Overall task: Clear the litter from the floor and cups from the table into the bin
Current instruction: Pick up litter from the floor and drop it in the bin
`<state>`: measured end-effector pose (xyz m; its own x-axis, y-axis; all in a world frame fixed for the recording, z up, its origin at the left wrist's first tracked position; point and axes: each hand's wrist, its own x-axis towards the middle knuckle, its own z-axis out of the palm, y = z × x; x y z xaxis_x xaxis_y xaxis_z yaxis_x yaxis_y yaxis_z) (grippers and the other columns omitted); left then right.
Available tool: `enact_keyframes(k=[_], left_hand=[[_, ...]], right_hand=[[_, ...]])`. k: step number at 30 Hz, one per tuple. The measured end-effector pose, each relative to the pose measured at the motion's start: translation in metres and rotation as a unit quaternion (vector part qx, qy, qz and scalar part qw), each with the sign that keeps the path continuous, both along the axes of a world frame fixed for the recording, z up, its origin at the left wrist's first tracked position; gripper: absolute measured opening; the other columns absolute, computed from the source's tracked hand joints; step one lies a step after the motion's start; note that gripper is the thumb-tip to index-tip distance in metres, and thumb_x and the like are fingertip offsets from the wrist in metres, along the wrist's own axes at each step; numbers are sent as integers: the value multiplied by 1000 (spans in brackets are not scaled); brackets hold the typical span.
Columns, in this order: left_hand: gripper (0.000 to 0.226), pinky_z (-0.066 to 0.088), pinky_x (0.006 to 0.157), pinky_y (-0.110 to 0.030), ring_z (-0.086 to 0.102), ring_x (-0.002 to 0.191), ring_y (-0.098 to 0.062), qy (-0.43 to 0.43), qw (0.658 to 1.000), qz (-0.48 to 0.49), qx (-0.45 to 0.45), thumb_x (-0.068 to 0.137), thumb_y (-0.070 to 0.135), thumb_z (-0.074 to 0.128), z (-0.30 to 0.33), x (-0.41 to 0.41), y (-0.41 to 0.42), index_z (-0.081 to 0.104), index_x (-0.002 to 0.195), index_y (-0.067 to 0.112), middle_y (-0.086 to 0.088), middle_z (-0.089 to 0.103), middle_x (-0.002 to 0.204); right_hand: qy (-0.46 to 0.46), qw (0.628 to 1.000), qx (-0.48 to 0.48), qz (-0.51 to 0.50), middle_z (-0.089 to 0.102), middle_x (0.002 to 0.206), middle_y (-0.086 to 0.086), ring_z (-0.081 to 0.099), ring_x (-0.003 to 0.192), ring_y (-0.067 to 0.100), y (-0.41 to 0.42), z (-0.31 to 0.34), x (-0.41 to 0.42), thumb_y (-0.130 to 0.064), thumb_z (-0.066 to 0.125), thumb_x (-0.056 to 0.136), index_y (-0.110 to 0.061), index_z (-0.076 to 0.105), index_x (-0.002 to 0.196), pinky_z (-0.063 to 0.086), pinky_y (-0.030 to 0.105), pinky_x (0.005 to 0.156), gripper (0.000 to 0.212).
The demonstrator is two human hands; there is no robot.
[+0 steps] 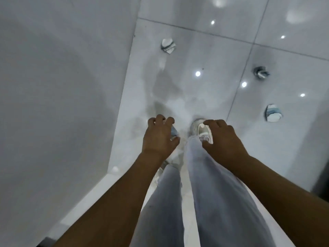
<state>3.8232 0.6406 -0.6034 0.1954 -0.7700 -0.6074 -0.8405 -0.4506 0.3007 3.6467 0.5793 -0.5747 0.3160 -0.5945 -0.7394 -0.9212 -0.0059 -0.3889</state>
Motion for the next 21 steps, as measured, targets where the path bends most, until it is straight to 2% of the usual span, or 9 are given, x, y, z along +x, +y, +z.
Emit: enact_keyframes(k=[2, 5, 9, 14, 21], left_hand=[[47, 51, 82, -37, 36, 120, -26, 17, 999, -28, -14, 80, 37, 67, 39, -23, -11, 52, 122, 20, -4, 46, 123], [49, 51, 79, -35, 33, 121, -23, 45, 996, -71, -26, 80, 37, 68, 92, -60, -27, 53, 124, 23, 0, 44, 123], [52, 50, 78, -32, 27, 124, -20, 59, 991, -115, -32, 80, 39, 68, 128, -110, -57, 52, 127, 25, 3, 43, 125], [52, 51, 79, -30, 27, 121, -19, 61, 988, -140, -26, 79, 41, 69, 125, -176, -115, 54, 126, 27, 4, 43, 123], [57, 47, 80, -30, 31, 115, -23, 46, 982, -180, -43, 78, 43, 71, 93, -237, -194, 54, 129, 25, -1, 45, 119]], right_hand=[[13, 999, -9, -50, 44, 138, 6, 43, 120, 28, 2, 35, -28, -26, 61, 90, -21, 42, 136, 41, 35, 90, 50], [36, 991, -19, -126, 44, 138, 8, 44, 122, 30, 2, 86, -75, -24, 62, 89, -19, 41, 138, 41, 37, 95, 54], [52, 980, -15, -194, 41, 142, 10, 43, 124, 32, -15, 115, -135, -25, 61, 89, -16, 40, 140, 39, 39, 100, 56], [67, 973, -2, -220, 40, 139, 8, 41, 123, 31, -57, 97, -204, -24, 61, 89, -19, 39, 140, 40, 36, 93, 56], [86, 974, -2, -211, 40, 136, 12, 41, 118, 34, -110, 41, -258, -23, 61, 89, -16, 38, 142, 43, 42, 90, 58]])
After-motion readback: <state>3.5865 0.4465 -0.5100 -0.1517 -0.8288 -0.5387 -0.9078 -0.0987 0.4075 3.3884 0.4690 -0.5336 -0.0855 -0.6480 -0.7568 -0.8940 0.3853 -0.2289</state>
